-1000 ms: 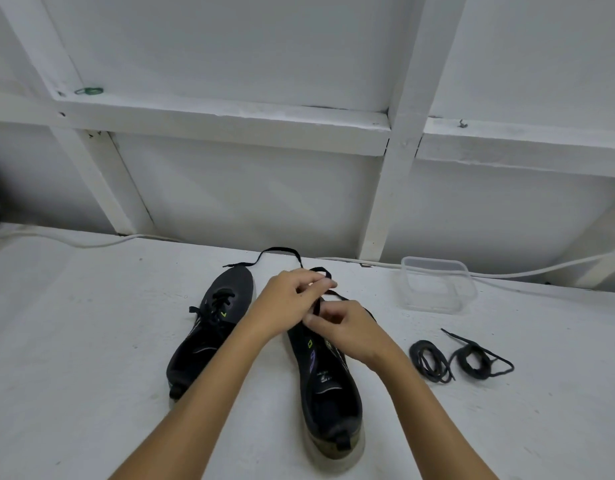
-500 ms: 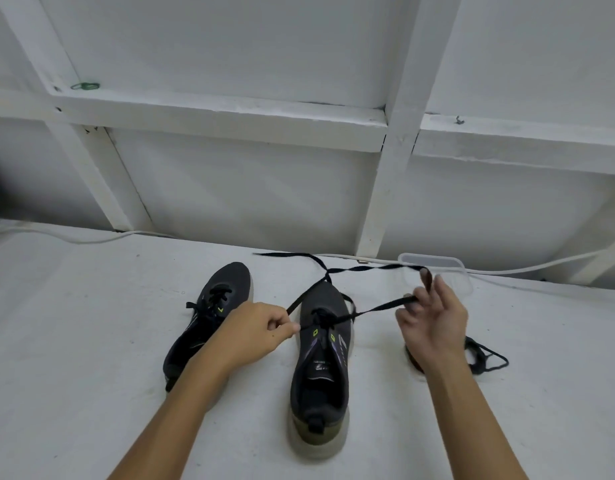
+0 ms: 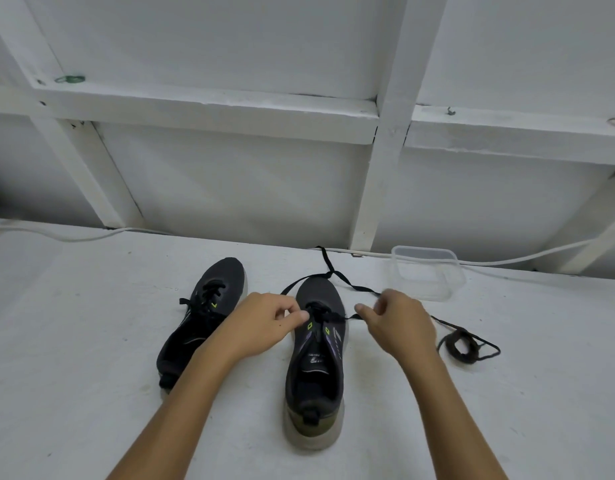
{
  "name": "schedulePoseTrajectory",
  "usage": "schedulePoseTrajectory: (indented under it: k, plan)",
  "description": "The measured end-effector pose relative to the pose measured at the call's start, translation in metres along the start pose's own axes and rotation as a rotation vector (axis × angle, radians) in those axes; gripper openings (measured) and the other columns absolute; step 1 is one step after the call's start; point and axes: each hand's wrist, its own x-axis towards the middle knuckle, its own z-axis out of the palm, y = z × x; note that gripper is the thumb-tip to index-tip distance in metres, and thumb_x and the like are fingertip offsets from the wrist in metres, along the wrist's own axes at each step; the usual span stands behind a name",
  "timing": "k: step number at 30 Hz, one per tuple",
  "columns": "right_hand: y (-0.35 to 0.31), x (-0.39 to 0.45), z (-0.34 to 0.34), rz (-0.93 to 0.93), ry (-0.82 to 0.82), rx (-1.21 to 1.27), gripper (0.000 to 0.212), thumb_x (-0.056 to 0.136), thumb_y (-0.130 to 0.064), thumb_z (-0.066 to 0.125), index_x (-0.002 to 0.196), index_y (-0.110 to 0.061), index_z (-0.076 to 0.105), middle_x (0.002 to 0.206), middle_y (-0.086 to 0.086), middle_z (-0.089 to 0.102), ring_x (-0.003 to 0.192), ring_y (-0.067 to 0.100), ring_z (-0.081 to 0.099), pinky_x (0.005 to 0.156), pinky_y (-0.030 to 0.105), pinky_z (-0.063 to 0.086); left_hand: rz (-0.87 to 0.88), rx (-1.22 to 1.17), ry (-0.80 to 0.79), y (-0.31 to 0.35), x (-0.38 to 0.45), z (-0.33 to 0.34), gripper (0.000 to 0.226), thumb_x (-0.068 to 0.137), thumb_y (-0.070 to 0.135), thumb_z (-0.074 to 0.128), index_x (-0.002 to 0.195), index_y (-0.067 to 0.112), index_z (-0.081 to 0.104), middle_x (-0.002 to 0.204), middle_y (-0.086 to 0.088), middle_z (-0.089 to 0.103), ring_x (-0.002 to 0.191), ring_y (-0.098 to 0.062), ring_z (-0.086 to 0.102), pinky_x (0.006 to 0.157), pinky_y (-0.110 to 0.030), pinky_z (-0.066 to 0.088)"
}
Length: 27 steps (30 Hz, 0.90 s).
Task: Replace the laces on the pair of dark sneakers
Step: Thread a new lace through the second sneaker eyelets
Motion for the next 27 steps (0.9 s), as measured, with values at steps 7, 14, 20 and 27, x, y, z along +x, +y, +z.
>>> schedulePoseTrajectory:
  k: [7,14,20,27]
  plan:
    - [-0.024,-0.005,0.011,-0.487,-0.304,0.301,0.028,0.093,-0.025,0.067,0.119,-0.031,0.073,0.114,-0.024,0.064,0.106,-0.007,0.055,0.093,0.014,0.042,0.078,0.002,0.053,0.011,0.003,-0.014,0.025,0.093,0.047,0.065,0.077,0.028,0.071,0.047,0.012,0.043,0.049,-0.008,0.040,0.052,-0.019,0.033]
    - [-0.036,-0.008,0.024,-0.528,-0.174,0.328,0.009,0.093,-0.028,0.068,0.086,-0.029,0.072,0.081,-0.014,0.066,0.080,0.005,0.059,0.073,0.027,0.048,0.083,0.047,-0.032,0.026,-0.002,-0.034,0.027,0.090,0.051,0.067,0.077,0.029,0.072,0.047,0.014,0.048,0.048,-0.004,0.044,0.048,-0.016,0.034]
    - [-0.019,-0.008,0.033,-0.293,-0.125,0.416,0.017,0.098,-0.020,0.063,0.081,-0.019,0.067,0.078,-0.007,0.069,0.078,0.007,0.061,0.066,0.017,0.040,-0.016,0.104,0.033,0.027,-0.017,-0.109,0.046,0.079,0.069,0.064,0.065,0.026,0.069,0.051,0.009,0.053,0.048,-0.008,0.045,0.055,-0.025,0.036]
    - [-0.018,-0.011,0.027,-0.164,-0.148,0.520,0.006,0.097,-0.031,0.064,0.093,-0.028,0.067,0.084,-0.011,0.068,0.080,0.009,0.062,0.069,0.019,0.043,0.251,-0.864,0.050,0.034,-0.017,-0.112,0.030,0.074,0.051,0.080,0.085,0.023,0.077,0.051,0.009,0.037,0.049,-0.007,0.029,0.050,-0.019,0.024]
